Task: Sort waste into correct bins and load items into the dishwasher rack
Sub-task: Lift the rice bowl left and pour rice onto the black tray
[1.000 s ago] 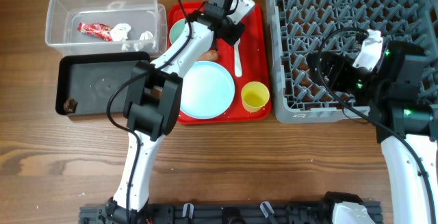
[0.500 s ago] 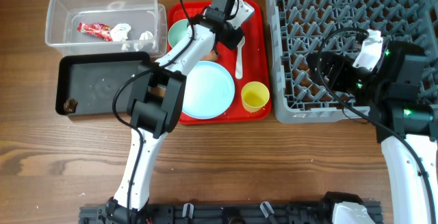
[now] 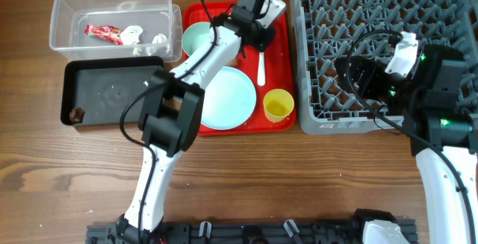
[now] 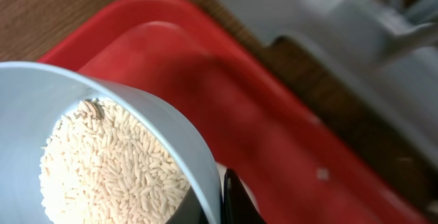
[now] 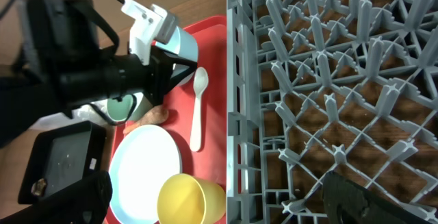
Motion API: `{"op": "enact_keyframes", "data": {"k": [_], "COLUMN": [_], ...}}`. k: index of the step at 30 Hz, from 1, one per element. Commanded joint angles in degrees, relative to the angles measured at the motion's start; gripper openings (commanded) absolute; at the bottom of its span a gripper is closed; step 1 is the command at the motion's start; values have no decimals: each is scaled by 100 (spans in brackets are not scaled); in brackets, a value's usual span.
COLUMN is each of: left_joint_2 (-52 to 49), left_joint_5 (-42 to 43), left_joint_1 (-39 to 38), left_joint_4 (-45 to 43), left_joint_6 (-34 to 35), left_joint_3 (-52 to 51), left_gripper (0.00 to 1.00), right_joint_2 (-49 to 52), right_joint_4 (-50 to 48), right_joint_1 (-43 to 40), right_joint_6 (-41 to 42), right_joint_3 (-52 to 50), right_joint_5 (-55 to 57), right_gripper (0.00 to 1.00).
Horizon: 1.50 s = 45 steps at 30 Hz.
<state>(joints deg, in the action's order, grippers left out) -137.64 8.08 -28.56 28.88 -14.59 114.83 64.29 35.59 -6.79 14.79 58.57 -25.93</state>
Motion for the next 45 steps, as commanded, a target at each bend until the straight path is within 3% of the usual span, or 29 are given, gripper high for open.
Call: {"op": "enact_keyframes", "data": {"k": [1, 4, 10, 12, 18, 26, 34, 41, 45], "left_joint_2": [767, 1141, 2083, 2459, 2557, 2559, 2603, 2638, 2638], "left_joint_5": [85, 85, 87, 151, 177, 1040, 2282, 4426, 5099], "left_joint_1": [-44, 26, 402, 719, 1475, 2297, 3222, 4135, 4784], "left_joint_4": [136, 568, 2262, 3364, 5090, 5034, 4142, 3779, 4013], "left_joint_6": [726, 1200, 1810, 1899, 1932, 1458, 1143, 31, -485], "left_joint_3": [55, 55, 55, 55, -4, -662, -2085, -2881, -2955], "left_gripper": [4, 4, 4, 4, 4, 4, 4, 4, 4], "right_joint_2": [37, 37, 37, 37, 37, 37, 37, 37, 37], "right_joint_4": [-28, -26, -15, -15, 7, 59, 72, 48, 26], "right_joint_1": [20, 20, 20, 20, 20, 20, 20, 20, 20], "right_joint_6": [33, 35, 35, 33, 33, 35, 44, 42, 42], "right_joint_3": [98, 98, 98, 98, 98, 98, 98, 98, 98], "right_joint_5": [-116, -116, -116, -116, -116, -114, -118, -271, -291], "right_gripper": [100, 100, 100, 100, 100, 100, 100, 100, 100]}}
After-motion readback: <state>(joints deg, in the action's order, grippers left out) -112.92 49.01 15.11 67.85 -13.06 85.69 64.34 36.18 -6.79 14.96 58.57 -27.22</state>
